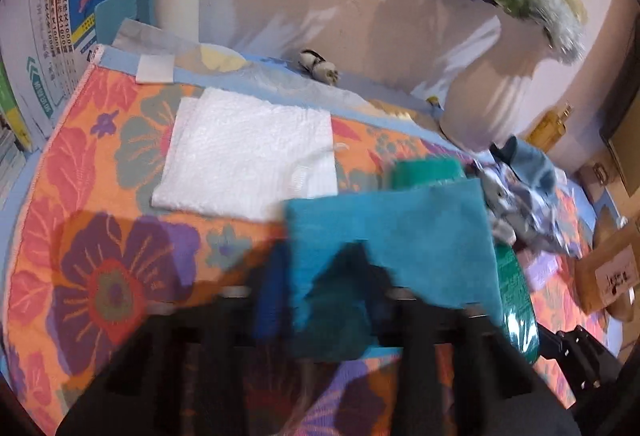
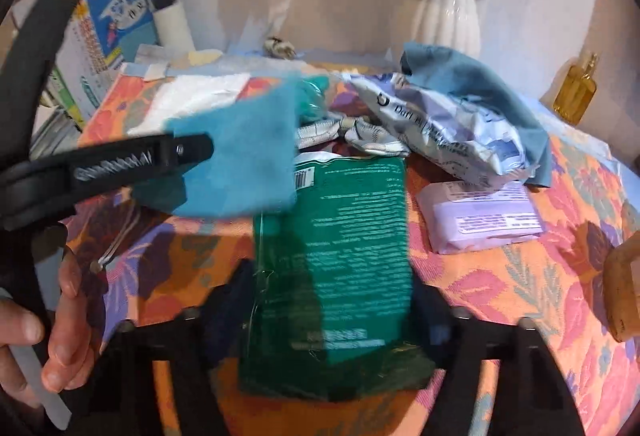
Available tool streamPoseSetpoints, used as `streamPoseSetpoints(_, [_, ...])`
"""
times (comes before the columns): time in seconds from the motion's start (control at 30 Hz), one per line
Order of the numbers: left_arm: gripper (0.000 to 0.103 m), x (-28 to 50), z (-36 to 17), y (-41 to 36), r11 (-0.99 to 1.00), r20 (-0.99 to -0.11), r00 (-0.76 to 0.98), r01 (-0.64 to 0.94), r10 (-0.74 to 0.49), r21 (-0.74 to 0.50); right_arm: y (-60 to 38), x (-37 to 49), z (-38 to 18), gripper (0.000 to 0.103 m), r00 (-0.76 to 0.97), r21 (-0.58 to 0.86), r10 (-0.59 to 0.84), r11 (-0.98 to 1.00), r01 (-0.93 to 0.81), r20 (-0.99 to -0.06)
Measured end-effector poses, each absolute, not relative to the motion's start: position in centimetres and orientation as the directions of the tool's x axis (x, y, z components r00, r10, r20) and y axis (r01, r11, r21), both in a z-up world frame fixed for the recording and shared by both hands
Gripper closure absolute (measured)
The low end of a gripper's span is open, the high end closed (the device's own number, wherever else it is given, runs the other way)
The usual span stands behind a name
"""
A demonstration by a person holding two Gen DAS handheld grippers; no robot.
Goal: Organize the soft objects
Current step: 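Grasp the teal cloth with the left gripper while the right grasps the green packet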
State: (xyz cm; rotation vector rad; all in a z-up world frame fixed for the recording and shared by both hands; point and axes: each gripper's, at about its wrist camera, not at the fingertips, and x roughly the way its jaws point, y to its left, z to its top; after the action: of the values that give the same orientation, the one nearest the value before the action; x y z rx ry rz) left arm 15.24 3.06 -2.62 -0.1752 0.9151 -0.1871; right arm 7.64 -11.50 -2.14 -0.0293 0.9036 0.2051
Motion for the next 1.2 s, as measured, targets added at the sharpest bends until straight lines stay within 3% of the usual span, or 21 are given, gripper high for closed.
streamPoseSetpoints(0.17, [0.089, 11.0, -1.6, 3.3, 0.970, -0.793, 0.559, 0.146, -0.242, -0.193, -15.3, 3.7, -1.3, 0.067, 0.630, 0.156, 0.283, 0.956, -0.249, -0.724])
streamPoseSetpoints(0.27, [0.089, 7.5, -1.8, 3.8, 0.967, -0.827, 0.502, 0.130, -0.255, -0.219, -18.5, 1.1, -1.2, 0.067, 0.664, 0.163, 0.269, 0.962, -0.217, -0.698])
streamPoseSetpoints(0.4, [0.089, 2.4, -1.4, 3.1, 0.984, -0.871, 0.458, 0.086, -0.176, -0.154, -22.5, -1.2, -0.7, 0.067, 0.706, 0.228, 0.283, 0.958, -0.175, -0.649])
streamPoseSetpoints(0.43, [0.084, 1.1, -1.1, 2.5, 0.985, -0.879, 0.446, 0.102, -0.168, -0.136, -22.8, -1.4, -0.8, 0.067, 0.712, 0.231, 0.276, 0.959, -0.163, -0.645])
streamPoseSetpoints(0.47, [0.074, 0.0, -1.0, 1.8, 0.981, -0.886, 0.423, 0.126, -0.189, -0.149, -23.0, -1.5, -0.9, 0.067, 0.714, 0.235, 0.270, 0.960, -0.151, -0.646])
streamPoseSetpoints(0.57, [0.073, -1.9, -0.7, 0.2, 0.933, -0.868, 0.358, 0.238, -0.344, -0.271, -23.2, -1.5, -0.9, 0.066, 0.718, 0.249, 0.278, 0.957, -0.150, -0.638])
streamPoseSetpoints(0.63, [0.073, -2.4, -0.2, -0.8, 0.925, -0.864, 0.371, 0.296, -0.341, -0.238, -22.7, -1.5, -0.8, 0.065, 0.718, 0.229, 0.275, 0.960, -0.163, -0.639])
streamPoseSetpoints(0.7, [0.059, -2.4, 0.5, -1.4, 0.939, -0.863, 0.433, 0.323, -0.260, -0.120, -22.1, -1.8, -1.0, 0.065, 0.717, 0.203, 0.264, 0.964, -0.172, -0.645])
streamPoseSetpoints(0.73, [0.026, -2.0, 0.8, -1.4, 0.943, -0.857, 0.467, 0.326, -0.218, -0.062, -21.8, -1.7, -1.0, 0.064, 0.717, 0.188, 0.257, 0.966, -0.176, -0.648])
streamPoseSetpoints(0.77, [0.000, -1.6, 0.9, -1.3, 0.946, -0.840, 0.511, 0.324, -0.184, -0.010, -21.5, -1.7, -1.0, 0.064, 0.718, 0.172, 0.247, 0.969, -0.178, -0.651])
streamPoseSetpoints(0.87, [0.001, -0.4, 0.9, -0.8, 0.958, -0.787, 0.613, 0.264, -0.076, 0.113, -21.5, -2.1, -1.1, 0.055, 0.728, 0.135, 0.203, 0.979, -0.151, -0.655])
streamPoseSetpoints(1.03, [0.000, 2.6, -2.0, -1.7, 0.885, -0.814, 0.580, 0.392, -0.024, 0.252, -22.2, -1.8, -1.2, 0.054, 0.724, 0.170, 0.207, 0.977, -0.125, -0.658])
streamPoseSetpoints(1.2, [0.000, 8.0, -2.4, -0.3, 0.936, -0.835, 0.544, 0.330, -0.083, 0.122, -22.9, -1.3, -1.5, 0.054, 0.701, 0.227, 0.242, 0.967, -0.116, -0.671])
